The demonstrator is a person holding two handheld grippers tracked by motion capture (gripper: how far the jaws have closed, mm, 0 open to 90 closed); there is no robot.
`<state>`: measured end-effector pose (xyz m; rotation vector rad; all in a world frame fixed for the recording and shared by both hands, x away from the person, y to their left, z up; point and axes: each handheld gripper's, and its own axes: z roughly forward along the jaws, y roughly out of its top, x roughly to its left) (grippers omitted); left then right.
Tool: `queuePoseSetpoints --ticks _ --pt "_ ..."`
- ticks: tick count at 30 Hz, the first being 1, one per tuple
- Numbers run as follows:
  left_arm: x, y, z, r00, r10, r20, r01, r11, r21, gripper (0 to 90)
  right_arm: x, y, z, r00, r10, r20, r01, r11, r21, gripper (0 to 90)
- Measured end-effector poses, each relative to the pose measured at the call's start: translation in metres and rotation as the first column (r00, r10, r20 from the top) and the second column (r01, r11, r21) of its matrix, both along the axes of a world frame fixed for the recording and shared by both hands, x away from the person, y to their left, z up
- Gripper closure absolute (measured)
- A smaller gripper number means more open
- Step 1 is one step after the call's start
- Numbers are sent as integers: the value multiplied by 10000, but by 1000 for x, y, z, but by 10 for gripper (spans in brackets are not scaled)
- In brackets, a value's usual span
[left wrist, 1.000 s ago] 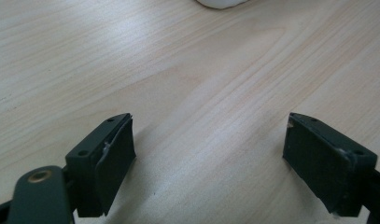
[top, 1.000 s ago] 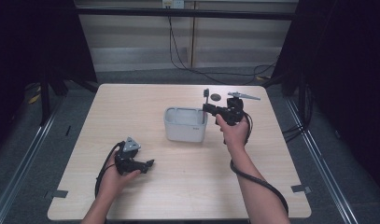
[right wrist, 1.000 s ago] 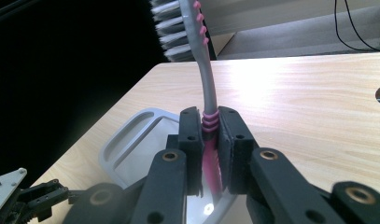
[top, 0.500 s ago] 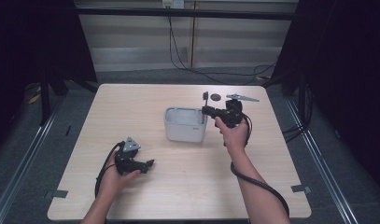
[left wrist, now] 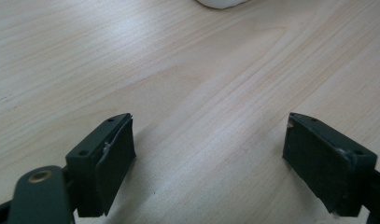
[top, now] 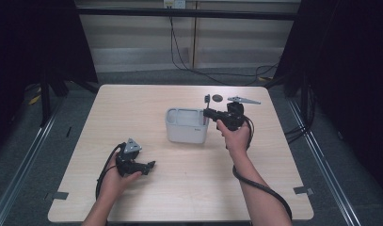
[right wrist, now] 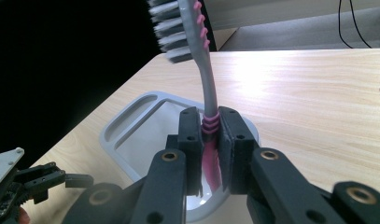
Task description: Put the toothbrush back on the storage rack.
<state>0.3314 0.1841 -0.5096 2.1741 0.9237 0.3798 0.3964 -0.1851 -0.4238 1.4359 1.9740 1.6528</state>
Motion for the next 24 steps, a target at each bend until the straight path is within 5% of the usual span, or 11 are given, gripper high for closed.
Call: queuePoseSetpoints --ticks 24 --pt "0 0 0 10000 30 -13 -30 10000 -19 162 -4 9 -5 9994 333 25 -332 9986 -419 795"
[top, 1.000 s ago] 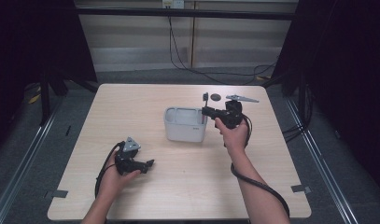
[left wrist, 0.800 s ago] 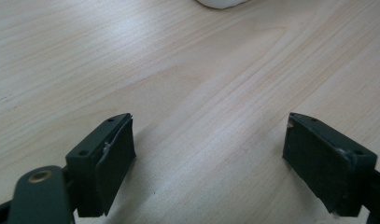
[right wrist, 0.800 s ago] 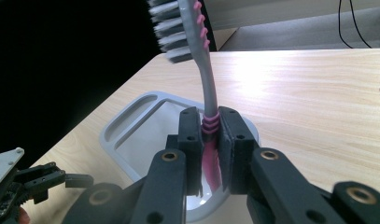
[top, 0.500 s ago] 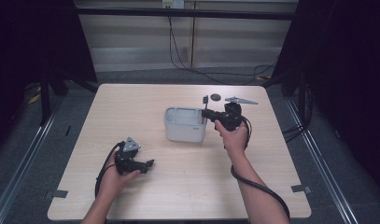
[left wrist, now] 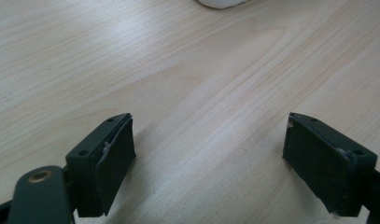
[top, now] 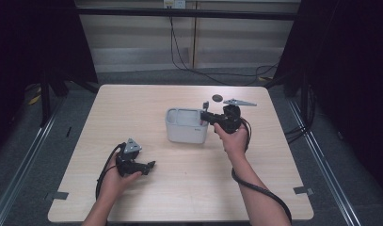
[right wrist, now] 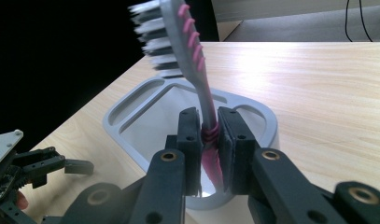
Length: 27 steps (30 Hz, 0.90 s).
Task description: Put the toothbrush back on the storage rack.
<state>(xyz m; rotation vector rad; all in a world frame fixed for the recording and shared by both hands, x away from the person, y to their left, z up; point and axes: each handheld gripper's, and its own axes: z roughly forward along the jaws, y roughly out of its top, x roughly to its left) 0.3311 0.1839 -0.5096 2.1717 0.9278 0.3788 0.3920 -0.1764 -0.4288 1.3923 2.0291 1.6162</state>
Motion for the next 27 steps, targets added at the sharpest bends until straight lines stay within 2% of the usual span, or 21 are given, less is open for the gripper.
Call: queuePoseSetpoints --ticks 8,17,27 --pt "0 0 0 10000 -12 6 12 10000 22 162 -1 1 0 10000 9 6 -9 9999 -108 786" --pt "0 0 0 10000 -17 18 17 10000 37 162 -2 -2 2 9996 -32 290 40 9996 -277 688" --pt "0 0 0 10000 -11 9 11 10000 26 162 -4 -7 5 9976 -316 609 353 9976 -604 566"
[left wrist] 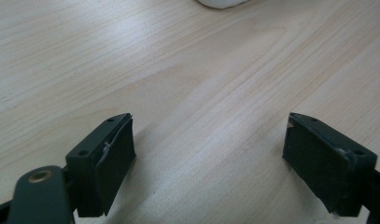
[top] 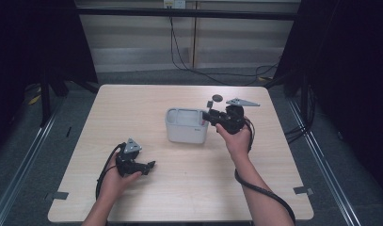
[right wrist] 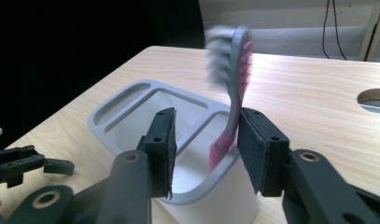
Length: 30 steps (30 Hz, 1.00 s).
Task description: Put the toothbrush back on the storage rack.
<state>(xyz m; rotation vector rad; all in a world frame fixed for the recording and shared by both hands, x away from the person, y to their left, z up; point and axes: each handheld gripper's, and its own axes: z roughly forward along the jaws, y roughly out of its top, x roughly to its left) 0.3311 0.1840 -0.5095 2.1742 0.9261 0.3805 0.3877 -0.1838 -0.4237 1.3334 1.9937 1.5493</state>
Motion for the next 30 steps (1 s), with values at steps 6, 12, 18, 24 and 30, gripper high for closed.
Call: queuePoseSetpoints --ticks 6,12,18,24,30 --pt "0 0 0 10000 11 -17 -11 10000 -23 162 -1 -3 -1 10000 -25 -27 25 9999 106 483" --pt "0 0 0 10000 14 -16 -14 10000 -28 162 -1 -7 -1 10000 -81 -33 81 10000 16 432" --pt "0 0 0 10000 20 -17 -20 10000 -37 162 -3 -12 0 9998 -34 217 38 9999 -168 385" --pt "0 0 0 10000 11 -17 -11 10000 -25 162 -6 -19 -1 10000 -29 -85 25 9990 -456 355" --pt "0 0 0 10000 11 -16 -11 10000 -24 161 -8 -28 -1 10000 -57 -20 56 9988 -496 344"
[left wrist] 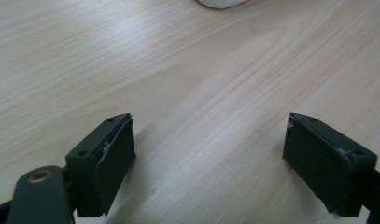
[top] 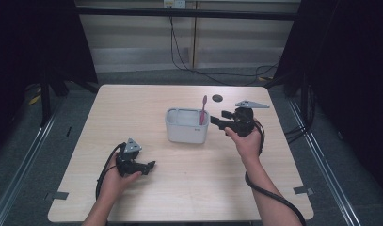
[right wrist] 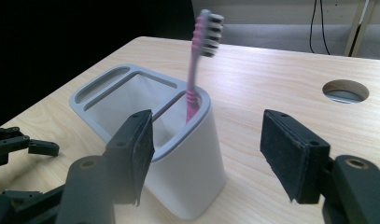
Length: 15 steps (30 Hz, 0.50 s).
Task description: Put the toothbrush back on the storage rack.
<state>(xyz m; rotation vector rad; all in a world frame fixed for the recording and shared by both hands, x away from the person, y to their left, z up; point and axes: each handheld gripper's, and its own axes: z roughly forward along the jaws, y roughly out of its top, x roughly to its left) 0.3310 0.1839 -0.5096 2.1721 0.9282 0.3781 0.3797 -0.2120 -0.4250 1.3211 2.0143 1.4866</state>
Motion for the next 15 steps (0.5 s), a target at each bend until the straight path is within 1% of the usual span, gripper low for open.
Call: queuePoseSetpoints --ticks 6,8,15 --pt "0 0 0 10000 -6 3 6 10000 7 162 -3 -6 2 9998 126 123 -126 9999 -51 334" --pt "0 0 0 10000 -12 4 12 10000 13 162 -4 -8 1 9995 179 251 -176 9998 -98 328" --pt "0 0 0 10000 1 -3 -1 10000 -4 162 -8 -13 -2 9996 221 202 -217 9995 -245 314"
